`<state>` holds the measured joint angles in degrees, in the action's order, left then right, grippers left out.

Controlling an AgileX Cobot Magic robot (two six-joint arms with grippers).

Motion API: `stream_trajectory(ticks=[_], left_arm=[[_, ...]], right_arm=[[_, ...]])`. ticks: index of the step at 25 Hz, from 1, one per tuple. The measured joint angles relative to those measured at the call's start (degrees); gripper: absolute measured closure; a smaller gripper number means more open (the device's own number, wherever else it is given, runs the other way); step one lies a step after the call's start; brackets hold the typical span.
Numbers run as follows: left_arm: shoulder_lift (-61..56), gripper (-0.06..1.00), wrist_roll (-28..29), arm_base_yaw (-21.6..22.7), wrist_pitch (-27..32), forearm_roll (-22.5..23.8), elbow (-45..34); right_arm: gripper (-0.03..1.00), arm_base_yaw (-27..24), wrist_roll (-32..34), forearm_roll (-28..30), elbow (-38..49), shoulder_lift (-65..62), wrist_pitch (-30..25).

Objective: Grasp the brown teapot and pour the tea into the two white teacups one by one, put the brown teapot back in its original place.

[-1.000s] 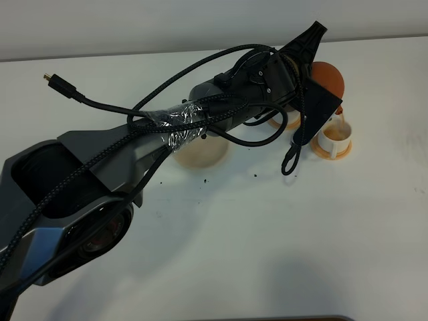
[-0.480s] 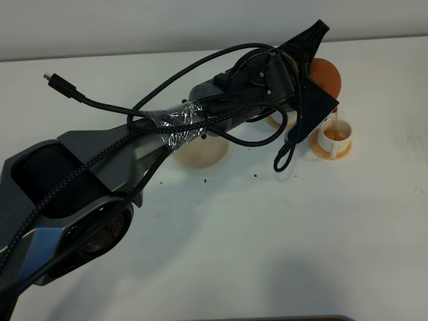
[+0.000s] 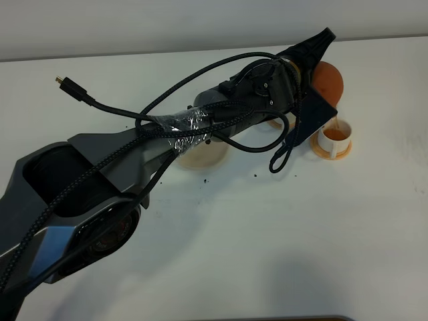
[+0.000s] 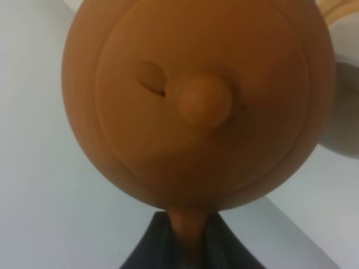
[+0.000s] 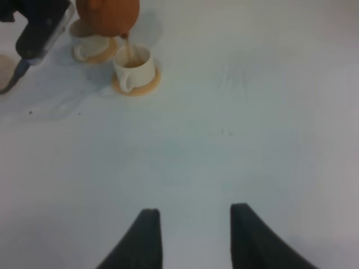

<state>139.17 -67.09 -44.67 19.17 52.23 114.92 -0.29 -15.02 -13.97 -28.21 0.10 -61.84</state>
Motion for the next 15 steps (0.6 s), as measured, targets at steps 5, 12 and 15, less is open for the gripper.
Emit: stream_trajectory(ticks=[5, 12, 15], left_arm=[[0.0, 0.83, 0.0, 0.0, -0.5, 1.4, 0.0], [0.0, 0.83, 0.0, 0.0, -1.5, 4.4, 0.0], [0.0, 0.83, 0.0, 0.0, -2.3, 4.7, 0.0]], right_arm=[[0.68, 0.0, 0.0, 0.0, 0.0, 0.0, 0.0], [0.68, 0.0, 0.0, 0.0, 0.0, 0.0, 0.0], [0.68, 0.0, 0.0, 0.0, 0.0, 0.0, 0.0]])
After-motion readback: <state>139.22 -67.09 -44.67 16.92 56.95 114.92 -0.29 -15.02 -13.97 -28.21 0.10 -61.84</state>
